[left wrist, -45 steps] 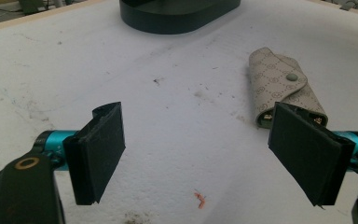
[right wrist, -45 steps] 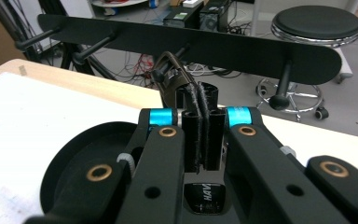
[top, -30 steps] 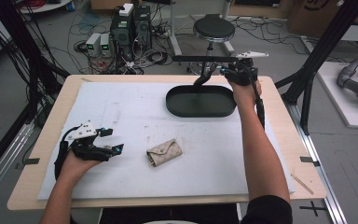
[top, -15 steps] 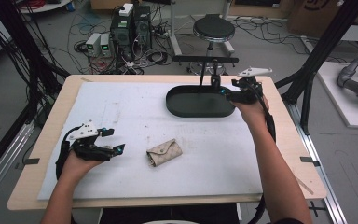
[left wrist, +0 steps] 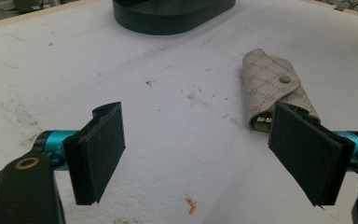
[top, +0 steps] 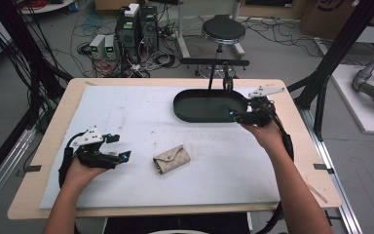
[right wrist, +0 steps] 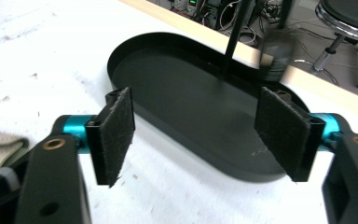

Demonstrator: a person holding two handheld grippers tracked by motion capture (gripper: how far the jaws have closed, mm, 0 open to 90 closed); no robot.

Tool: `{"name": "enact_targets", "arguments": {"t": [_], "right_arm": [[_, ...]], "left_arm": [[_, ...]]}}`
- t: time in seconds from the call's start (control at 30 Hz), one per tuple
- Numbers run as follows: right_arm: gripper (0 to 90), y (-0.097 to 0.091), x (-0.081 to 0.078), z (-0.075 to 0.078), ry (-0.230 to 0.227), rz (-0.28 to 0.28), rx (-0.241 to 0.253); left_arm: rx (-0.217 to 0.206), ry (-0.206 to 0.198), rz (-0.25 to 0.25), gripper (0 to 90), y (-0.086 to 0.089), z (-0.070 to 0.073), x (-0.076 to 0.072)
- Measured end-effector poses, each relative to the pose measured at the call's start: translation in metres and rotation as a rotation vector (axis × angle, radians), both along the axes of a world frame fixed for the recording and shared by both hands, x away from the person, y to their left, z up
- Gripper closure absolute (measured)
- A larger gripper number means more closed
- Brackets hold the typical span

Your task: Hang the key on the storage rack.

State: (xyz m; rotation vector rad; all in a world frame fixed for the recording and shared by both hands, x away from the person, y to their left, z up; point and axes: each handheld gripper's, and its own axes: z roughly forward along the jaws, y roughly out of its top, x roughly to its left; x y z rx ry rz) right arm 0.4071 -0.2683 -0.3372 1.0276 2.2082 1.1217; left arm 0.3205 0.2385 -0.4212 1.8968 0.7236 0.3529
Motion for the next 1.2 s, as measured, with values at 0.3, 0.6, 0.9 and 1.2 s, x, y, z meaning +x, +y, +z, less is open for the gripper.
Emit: {"name": "enact_targets", "arguments": {"t": [0.3, 0.6, 0.9, 1.2], "right_arm": [[24.4, -0.014, -0.029, -0.028, 0.015, 0.017, 0.067], [21.4, -0.026, -0.051, -0.058, 0.022, 0.021, 0.127], [20.9, -0.024, -0.067, -0.081, 0.036, 0.015, 0.12], [20.9, -0.03, -0.065, -0.08, 0.023, -0.02, 0.166]], "left_arm": [[0.003, 0.001, -0.003, 18.5, -0.003, -0.001, 0.0], [0.004, 0.0, -0.008, 18.5, -0.005, -0.001, -0.001], [0.002, 0.001, -0.014, 18.5, -0.006, -0.001, 0.0], [-0.01, 0.009, -0.037, 18.5, -0.013, 0.001, -0.003]]}}
